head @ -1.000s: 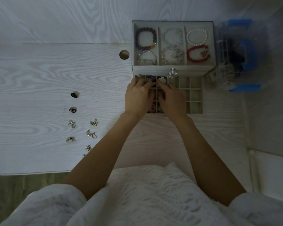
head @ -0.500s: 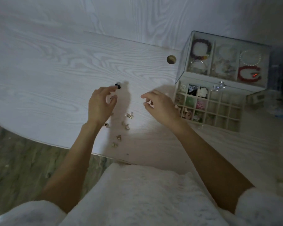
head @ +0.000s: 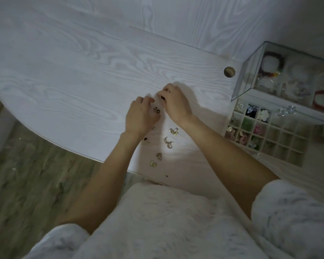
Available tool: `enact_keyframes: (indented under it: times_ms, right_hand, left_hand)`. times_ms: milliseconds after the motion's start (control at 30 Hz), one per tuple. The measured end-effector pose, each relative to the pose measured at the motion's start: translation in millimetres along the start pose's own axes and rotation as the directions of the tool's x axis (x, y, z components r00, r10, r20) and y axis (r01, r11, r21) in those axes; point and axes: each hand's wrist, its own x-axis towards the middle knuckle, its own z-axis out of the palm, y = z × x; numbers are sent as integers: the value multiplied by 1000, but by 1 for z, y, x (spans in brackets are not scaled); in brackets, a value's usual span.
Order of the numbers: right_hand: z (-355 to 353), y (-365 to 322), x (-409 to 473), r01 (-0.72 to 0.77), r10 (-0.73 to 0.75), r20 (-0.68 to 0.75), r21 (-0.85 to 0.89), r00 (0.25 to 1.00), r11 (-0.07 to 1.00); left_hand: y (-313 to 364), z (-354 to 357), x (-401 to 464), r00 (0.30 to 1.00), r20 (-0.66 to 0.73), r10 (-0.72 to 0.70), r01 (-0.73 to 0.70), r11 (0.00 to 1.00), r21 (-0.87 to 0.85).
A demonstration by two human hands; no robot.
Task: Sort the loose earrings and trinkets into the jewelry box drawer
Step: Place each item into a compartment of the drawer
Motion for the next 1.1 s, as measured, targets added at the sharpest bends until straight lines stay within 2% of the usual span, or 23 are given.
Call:
enact_keyframes:
  times_ms: [133,300,533,633,767,933,1000,1100]
  right_hand:
    - [-2,7,-3,30,-32,-65,-37,997,999]
    - [-3,16,-22,32,-36,-118,-42,992,999]
    - [-3,22,-39,57,-64,-86,-85,994,995]
    - [-10,23,-49,37,-43,-94,-67,995,997]
    - [-25,24,-80,20,-22,-139,-12,990,1000]
    - [-48,40,-141,-116,146,-182,165,972,979]
    - [-60,54,-169,-183,234,-212,235,949,955]
    - [-84,81,-207,-265,362,-309,312,880,912]
  left_hand:
    - [7,5,3,999,-43,-18,19,1000,24]
    - [7,4,7,998,-12,64,-63,998,31]
    - [9,-6,11,995,43,95,-97,994,46]
    - [8,-6,9,993,12,119,-120,992,28]
    - [5,-4,1,994,-88,66,-77,988,-135]
    - [29,-1,-21,988,-136,-77,11,903,-429]
    - [54,5,-34,991,-123,-59,-12,861,-509]
    - [103,20,-52,995,-86,56,-96,797,-596]
